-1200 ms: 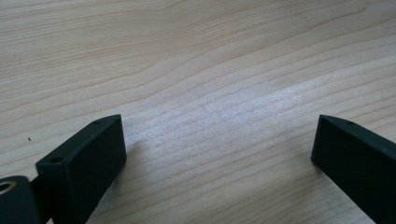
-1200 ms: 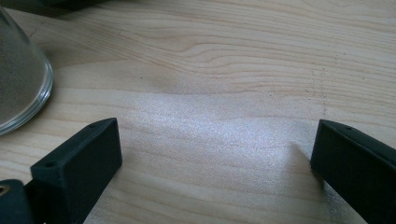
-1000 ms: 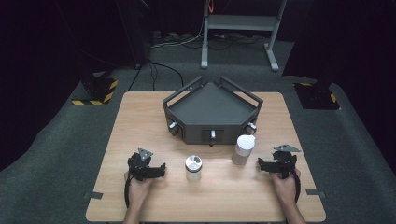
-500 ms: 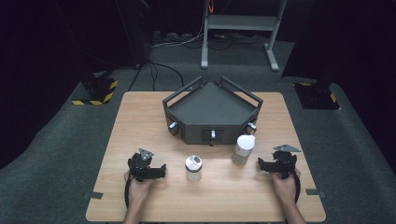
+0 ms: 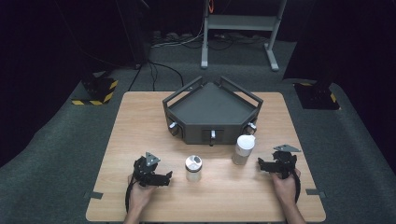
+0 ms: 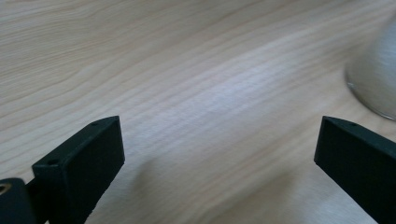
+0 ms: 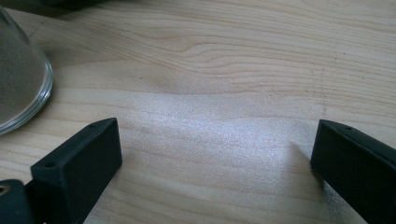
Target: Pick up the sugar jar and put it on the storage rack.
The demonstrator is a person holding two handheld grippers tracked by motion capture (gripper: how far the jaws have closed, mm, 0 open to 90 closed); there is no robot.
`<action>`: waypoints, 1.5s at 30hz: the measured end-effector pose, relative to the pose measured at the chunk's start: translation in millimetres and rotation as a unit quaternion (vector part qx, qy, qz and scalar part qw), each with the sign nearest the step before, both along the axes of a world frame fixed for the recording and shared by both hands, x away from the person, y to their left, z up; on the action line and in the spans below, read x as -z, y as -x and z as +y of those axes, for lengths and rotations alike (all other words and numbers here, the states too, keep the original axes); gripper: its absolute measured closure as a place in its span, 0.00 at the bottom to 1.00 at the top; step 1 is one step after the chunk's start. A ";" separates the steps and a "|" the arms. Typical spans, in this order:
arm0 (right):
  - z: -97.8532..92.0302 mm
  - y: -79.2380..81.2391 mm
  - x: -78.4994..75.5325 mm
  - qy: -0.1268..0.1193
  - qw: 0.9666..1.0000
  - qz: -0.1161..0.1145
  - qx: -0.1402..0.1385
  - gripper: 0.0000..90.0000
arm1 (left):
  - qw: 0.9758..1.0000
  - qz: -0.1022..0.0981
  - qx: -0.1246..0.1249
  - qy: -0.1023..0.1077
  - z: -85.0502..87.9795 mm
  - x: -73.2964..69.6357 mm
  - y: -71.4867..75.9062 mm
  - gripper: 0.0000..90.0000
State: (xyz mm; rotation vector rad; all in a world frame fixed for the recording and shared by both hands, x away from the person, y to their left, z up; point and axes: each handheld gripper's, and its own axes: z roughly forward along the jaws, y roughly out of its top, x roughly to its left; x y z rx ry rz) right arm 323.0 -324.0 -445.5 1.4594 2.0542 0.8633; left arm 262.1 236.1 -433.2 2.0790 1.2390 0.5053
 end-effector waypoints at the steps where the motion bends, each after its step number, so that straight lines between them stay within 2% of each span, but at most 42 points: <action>1: 0.1 0.0 -0.1 0.000 1.000 0.000 0.000 0.02 | 1.000 -0.001 0.007 0.001 -0.9 0.1 1.6 0.02; 3: 0.0 0.0 0.0 0.000 1.000 0.000 0.000 0.02 | 1.000 -0.003 0.022 0.002 -3.4 -0.3 5.5 0.02; 4: 0.0 0.0 0.0 0.000 1.000 0.000 0.000 0.02 | 1.000 -0.003 0.022 0.002 -3.4 -0.3 5.5 0.02; 6: 0.0 0.0 0.0 0.000 1.000 0.000 0.000 0.02 | 0.999 -0.003 0.033 0.009 -4.3 -0.1 8.1 0.02; 10: 0.0 0.0 0.0 0.000 1.000 0.000 0.000 0.02 | 0.998 -0.004 0.061 0.014 -12.8 0.9 12.2 0.03; 22: 0.0 0.0 0.0 0.000 1.000 0.000 0.000 0.02 | 0.993 -0.011 0.113 0.015 -39.9 2.9 7.4 0.04; 32: 0.0 0.1 0.0 0.000 1.000 0.000 0.000 0.02 | 0.992 -0.012 0.122 0.019 -54.8 6.4 2.1 0.08; 45: 0.0 0.2 0.0 -0.001 1.000 0.000 0.000 0.02 | 0.994 -0.032 0.107 0.021 -67.2 8.3 2.9 0.18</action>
